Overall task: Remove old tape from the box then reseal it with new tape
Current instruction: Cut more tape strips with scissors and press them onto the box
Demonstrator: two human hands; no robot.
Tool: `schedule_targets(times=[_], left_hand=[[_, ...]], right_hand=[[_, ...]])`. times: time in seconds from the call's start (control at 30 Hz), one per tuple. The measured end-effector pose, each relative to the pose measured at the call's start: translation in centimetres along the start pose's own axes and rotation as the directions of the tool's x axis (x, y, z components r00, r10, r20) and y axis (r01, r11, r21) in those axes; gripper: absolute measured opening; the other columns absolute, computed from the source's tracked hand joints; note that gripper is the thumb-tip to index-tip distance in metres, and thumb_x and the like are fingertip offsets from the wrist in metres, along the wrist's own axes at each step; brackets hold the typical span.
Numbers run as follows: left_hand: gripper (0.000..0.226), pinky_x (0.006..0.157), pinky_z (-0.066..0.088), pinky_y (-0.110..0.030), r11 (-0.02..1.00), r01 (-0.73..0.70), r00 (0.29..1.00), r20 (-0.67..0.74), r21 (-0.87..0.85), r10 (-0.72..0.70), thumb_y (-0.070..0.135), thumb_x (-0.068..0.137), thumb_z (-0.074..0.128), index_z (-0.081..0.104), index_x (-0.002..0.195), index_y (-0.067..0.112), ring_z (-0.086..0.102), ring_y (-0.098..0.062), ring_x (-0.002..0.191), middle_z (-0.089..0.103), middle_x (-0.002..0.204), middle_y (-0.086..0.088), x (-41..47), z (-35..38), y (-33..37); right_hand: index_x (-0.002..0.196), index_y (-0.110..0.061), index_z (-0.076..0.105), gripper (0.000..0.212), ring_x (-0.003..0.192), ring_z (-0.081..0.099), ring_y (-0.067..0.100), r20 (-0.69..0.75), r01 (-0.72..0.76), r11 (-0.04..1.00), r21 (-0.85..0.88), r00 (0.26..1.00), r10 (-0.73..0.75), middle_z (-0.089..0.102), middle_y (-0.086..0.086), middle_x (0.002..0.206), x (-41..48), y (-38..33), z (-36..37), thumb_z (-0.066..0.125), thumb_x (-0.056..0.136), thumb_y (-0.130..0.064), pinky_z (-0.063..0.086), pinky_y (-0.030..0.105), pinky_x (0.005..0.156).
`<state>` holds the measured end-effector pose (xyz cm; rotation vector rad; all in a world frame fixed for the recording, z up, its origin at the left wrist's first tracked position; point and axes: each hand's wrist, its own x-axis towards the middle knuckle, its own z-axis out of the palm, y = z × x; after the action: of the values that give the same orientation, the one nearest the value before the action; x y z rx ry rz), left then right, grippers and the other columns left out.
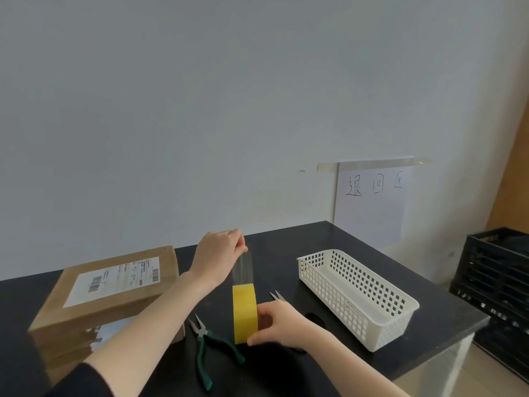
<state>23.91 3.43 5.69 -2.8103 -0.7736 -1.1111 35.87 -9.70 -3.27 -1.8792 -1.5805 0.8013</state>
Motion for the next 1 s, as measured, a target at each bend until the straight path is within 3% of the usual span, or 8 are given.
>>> schedule_targets(times=[0.13, 0.23, 0.33, 0.4, 0.6, 0.73, 0.83, 1.0], left_hand=[[0.013, 0.075, 0.050, -0.024, 0.999, -0.005, 0.999, 0.051, -0.053, 0.008, 0.030, 0.088, 0.064, 0.063, 0.093, 0.018, 0.062, -0.012, 0.079, 0.069, 0.092, 0.003, 0.4, -0.5, 0.3], [0.013, 0.075, 0.050, -0.027, 0.998, -0.016, 0.996, 0.086, -0.060, 0.022, 0.032, 0.089, 0.063, 0.062, 0.092, 0.019, 0.061, -0.013, 0.080, 0.068, 0.089, 0.005, 0.5, -1.1, 0.4], [0.013, 0.074, 0.051, -0.029, 0.998, -0.020, 0.994, 0.105, -0.065, 0.027, 0.033, 0.090, 0.062, 0.062, 0.092, 0.020, 0.060, -0.014, 0.079, 0.067, 0.089, 0.005, 0.5, -1.3, 0.6], [0.014, 0.074, 0.051, -0.028, 0.997, -0.022, 0.993, 0.110, -0.079, 0.031, 0.032, 0.090, 0.061, 0.062, 0.093, 0.019, 0.060, -0.013, 0.080, 0.067, 0.090, 0.004, 0.5, -1.2, 0.8], [0.013, 0.073, 0.053, -0.029, 0.994, -0.026, 0.991, 0.131, -0.108, 0.040, 0.031, 0.091, 0.060, 0.061, 0.093, 0.018, 0.060, -0.012, 0.078, 0.067, 0.090, 0.003, 0.8, -1.0, 1.2], [0.011, 0.069, 0.050, -0.023, 0.991, -0.010, 0.993, 0.115, -0.131, 0.025, 0.029, 0.090, 0.061, 0.060, 0.092, 0.018, 0.060, -0.011, 0.077, 0.066, 0.088, 0.003, 1.1, -0.8, 1.5], [0.011, 0.071, 0.051, -0.022, 0.990, -0.007, 0.994, 0.105, -0.143, 0.022, 0.027, 0.090, 0.062, 0.060, 0.093, 0.017, 0.060, -0.011, 0.078, 0.065, 0.089, 0.003, 1.3, -0.7, 1.7], [0.008, 0.070, 0.048, -0.017, 0.986, 0.045, 0.992, 0.125, -0.158, -0.025, 0.024, 0.090, 0.062, 0.059, 0.092, 0.017, 0.058, -0.008, 0.076, 0.064, 0.089, 0.003, 1.1, -0.2, 1.1]], right_hand=[[0.108, -0.018, 0.066, 0.049, 0.102, 0.064, 0.015, 0.031, -0.046, 0.999, -0.012, 0.998, 0.046, 0.069, -0.001, 0.109, 0.3, -0.4, -0.6, 0.081, 0.070, -0.046, 0.052, 0.038, 0.094], [0.106, -0.026, 0.065, 0.039, 0.101, 0.064, 0.005, 0.079, -0.092, 0.982, 0.163, 0.994, 0.080, 0.069, -0.008, 0.111, 0.1, -1.2, -1.5, 0.081, 0.074, -0.042, 0.050, 0.021, 0.088], [0.116, -0.015, 0.067, 0.053, 0.093, 0.069, 0.008, -0.038, -0.136, 0.921, 0.365, 0.986, 0.161, 0.073, -0.004, 0.100, 0.8, -1.9, -1.3, 0.071, 0.080, -0.055, 0.055, 0.025, 0.087], [0.111, -0.008, 0.068, 0.056, 0.089, 0.073, 0.014, -0.055, -0.192, 0.870, 0.454, 0.969, 0.242, 0.077, 0.002, 0.093, 1.2, -2.3, -1.2, 0.062, 0.086, -0.058, 0.058, 0.028, 0.085], [0.101, -0.003, 0.067, 0.034, 0.086, 0.074, 0.026, -0.068, -0.210, 0.767, 0.607, 0.947, 0.313, 0.076, 0.015, 0.095, 1.7, -2.4, -0.9, 0.064, 0.091, -0.036, 0.060, 0.037, 0.083], [0.110, -0.011, 0.059, 0.026, 0.098, 0.070, 0.028, -0.116, -0.232, 0.753, 0.615, 0.919, 0.378, 0.068, 0.017, 0.113, 2.7, -2.3, -0.9, 0.058, 0.089, -0.028, 0.059, 0.036, 0.085], [0.119, -0.011, 0.058, 0.037, 0.102, 0.068, 0.025, -0.116, -0.219, 0.747, 0.628, 0.923, 0.368, 0.067, 0.014, 0.116, 2.9, -2.0, -0.9, 0.062, 0.090, -0.033, 0.058, 0.036, 0.088], [0.124, -0.011, 0.060, 0.047, 0.103, 0.064, 0.017, -0.117, -0.218, 0.887, 0.407, 0.951, 0.288, 0.066, 0.003, 0.114, 2.4, -1.5, -1.0, 0.063, 0.091, -0.043, 0.052, 0.038, 0.098]])
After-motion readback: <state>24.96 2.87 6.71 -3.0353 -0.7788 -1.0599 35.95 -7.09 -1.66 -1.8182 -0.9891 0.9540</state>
